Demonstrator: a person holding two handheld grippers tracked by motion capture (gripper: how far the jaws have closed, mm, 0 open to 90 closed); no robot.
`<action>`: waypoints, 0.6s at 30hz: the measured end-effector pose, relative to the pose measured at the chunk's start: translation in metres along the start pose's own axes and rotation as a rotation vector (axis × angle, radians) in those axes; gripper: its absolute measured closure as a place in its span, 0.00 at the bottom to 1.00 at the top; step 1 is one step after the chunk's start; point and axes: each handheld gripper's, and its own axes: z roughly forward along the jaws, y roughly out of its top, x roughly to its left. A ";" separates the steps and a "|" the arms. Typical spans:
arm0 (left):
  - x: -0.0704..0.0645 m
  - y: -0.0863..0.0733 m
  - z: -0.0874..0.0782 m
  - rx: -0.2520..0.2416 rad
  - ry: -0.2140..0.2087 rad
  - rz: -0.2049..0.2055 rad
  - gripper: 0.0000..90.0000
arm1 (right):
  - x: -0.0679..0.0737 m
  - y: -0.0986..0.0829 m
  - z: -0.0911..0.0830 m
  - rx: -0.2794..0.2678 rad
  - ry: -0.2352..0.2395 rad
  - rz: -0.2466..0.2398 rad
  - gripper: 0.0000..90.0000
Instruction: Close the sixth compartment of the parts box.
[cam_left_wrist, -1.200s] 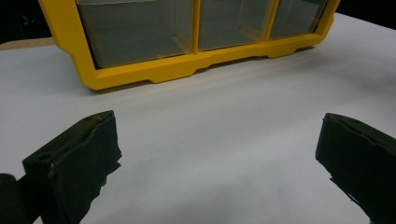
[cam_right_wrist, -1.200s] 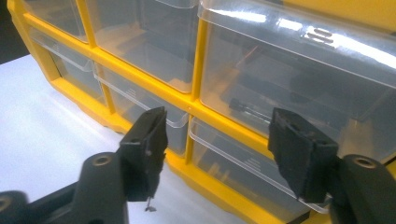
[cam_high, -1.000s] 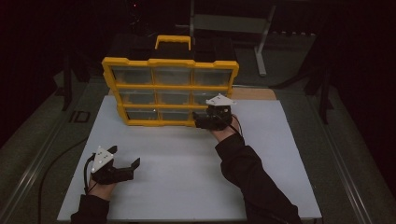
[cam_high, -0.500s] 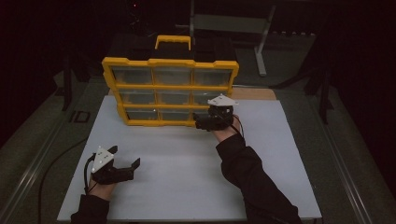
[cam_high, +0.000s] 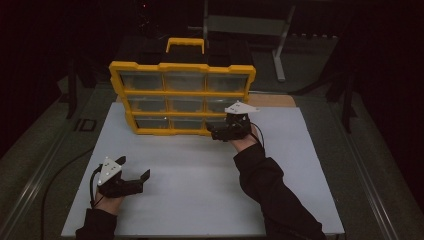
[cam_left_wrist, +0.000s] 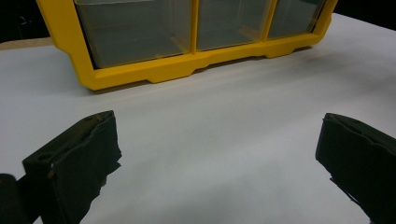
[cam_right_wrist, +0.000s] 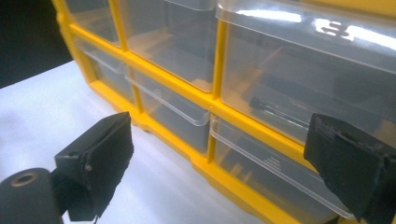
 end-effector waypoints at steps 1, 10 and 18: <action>0.000 0.000 0.000 -0.001 0.000 -0.001 0.00 | 0.000 0.001 -0.001 -0.001 0.010 -0.003 0.09; 0.000 0.000 0.000 0.000 0.001 0.000 0.00 | 0.001 0.007 -0.010 -0.017 0.055 -0.005 0.09; -0.001 0.000 0.000 0.000 0.001 0.001 0.00 | 0.002 0.010 -0.020 -0.025 0.078 -0.016 0.09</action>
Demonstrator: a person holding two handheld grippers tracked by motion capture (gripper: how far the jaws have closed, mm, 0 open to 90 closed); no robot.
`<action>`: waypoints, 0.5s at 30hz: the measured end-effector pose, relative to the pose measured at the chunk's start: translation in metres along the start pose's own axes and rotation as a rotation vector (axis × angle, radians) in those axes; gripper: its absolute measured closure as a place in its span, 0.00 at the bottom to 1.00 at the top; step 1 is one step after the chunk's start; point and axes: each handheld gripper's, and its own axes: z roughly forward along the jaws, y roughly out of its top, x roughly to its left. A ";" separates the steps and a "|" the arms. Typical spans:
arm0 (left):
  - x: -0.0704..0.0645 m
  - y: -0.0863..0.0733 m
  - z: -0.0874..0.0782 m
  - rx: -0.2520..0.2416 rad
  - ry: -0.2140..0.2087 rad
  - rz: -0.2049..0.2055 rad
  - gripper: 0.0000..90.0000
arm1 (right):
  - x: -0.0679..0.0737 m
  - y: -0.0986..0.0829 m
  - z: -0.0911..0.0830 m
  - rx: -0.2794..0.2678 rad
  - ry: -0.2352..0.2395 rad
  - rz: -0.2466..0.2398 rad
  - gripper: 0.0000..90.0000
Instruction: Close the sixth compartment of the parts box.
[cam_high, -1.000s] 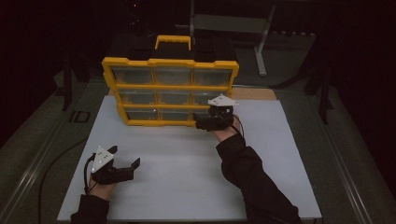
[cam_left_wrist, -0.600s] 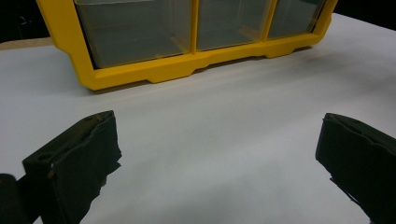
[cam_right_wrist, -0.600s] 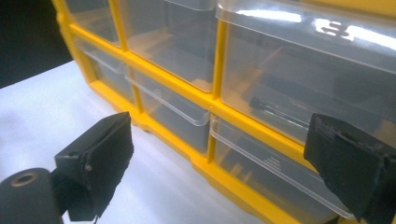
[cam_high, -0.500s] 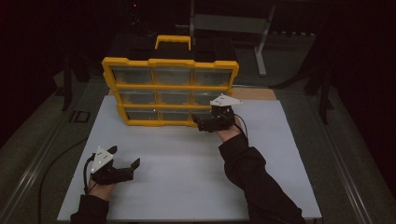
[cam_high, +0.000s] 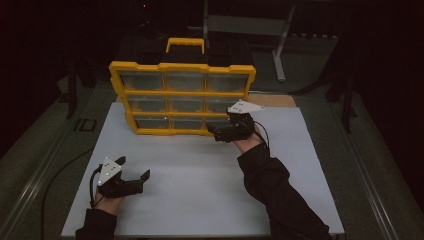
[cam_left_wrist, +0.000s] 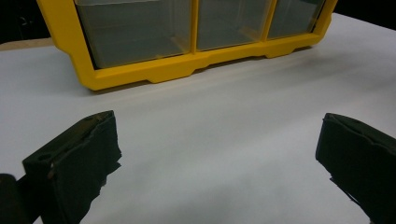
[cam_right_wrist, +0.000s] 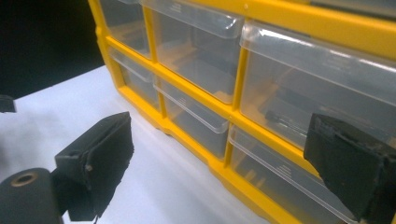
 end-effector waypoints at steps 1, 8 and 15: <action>0.000 0.000 0.000 0.001 0.001 0.000 0.00 | 0.000 0.001 -0.002 -0.003 -0.001 -0.003 0.09; 0.000 0.000 0.000 0.001 0.003 0.002 0.00 | 0.001 0.002 -0.014 -0.013 -0.006 -0.019 0.09; 0.001 0.000 -0.001 0.001 0.004 0.004 0.00 | -0.001 -0.001 -0.027 -0.026 -0.029 -0.020 0.09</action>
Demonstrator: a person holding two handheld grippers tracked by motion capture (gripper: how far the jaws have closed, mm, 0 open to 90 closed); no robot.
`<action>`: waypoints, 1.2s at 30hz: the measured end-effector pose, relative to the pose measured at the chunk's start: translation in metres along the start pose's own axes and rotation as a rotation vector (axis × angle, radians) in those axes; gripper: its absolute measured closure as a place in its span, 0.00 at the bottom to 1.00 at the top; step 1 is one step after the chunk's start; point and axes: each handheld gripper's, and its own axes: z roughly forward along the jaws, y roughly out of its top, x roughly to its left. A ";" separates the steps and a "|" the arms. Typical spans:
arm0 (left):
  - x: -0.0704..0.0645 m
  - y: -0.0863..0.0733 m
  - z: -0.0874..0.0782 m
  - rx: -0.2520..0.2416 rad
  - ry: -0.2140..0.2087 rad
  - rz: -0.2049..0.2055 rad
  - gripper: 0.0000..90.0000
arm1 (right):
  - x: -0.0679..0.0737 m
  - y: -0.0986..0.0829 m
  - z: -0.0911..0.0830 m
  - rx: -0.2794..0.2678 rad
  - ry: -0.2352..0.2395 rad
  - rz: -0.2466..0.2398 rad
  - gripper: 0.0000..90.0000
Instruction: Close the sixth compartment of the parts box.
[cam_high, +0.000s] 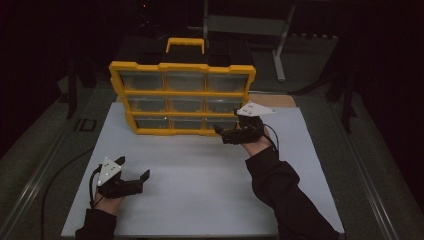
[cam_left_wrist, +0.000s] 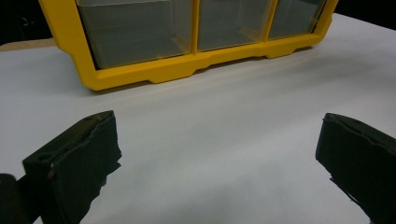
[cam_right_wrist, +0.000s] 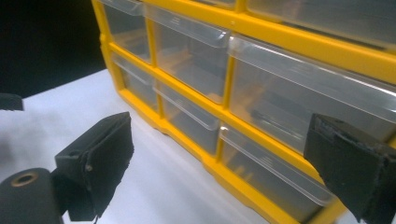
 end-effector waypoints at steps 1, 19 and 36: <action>0.000 0.000 0.000 0.000 0.000 0.000 0.00 | -0.001 -0.001 -0.004 -0.005 -0.002 0.000 0.09; -0.001 0.000 0.000 0.000 -0.001 -0.001 0.00 | -0.008 -0.018 -0.035 -0.015 -0.036 0.010 0.09; -0.001 0.000 0.000 0.000 0.000 -0.002 0.00 | -0.010 -0.042 -0.062 -0.024 -0.037 0.005 0.09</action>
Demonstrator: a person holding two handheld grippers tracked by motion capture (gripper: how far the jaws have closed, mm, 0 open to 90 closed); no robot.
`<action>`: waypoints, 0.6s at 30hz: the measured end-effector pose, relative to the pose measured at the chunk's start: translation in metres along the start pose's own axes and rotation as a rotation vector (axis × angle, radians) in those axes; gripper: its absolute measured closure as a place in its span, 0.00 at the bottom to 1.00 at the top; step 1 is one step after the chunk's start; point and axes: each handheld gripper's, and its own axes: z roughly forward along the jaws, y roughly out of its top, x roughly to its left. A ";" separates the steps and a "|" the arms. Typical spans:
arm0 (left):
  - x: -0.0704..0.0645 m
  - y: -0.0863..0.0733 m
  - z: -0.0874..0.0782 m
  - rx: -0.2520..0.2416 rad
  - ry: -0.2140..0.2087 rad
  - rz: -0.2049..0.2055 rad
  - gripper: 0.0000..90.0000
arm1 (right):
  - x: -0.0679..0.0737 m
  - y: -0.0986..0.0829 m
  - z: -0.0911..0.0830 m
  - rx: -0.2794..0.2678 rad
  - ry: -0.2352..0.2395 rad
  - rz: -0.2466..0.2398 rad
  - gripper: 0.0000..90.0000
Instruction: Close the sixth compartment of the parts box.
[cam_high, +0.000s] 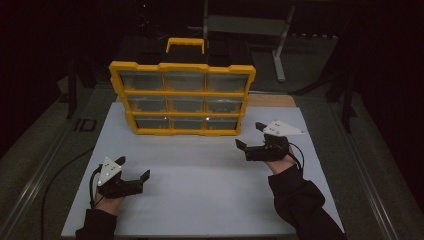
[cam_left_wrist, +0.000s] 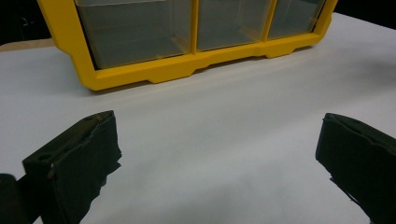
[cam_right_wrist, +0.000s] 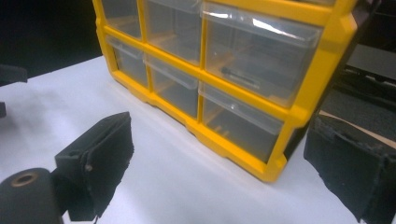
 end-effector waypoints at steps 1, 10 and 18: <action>0.000 0.000 0.000 -0.001 0.000 -0.002 0.00 | -0.001 -0.004 -0.003 0.002 -0.001 0.008 0.09; 0.000 0.000 -0.001 -0.001 0.002 -0.001 0.00 | -0.008 -0.022 -0.016 0.019 -0.004 -0.001 0.09; 0.000 0.000 0.000 0.000 0.002 -0.001 0.00 | -0.016 -0.038 -0.024 0.029 -0.017 0.011 0.09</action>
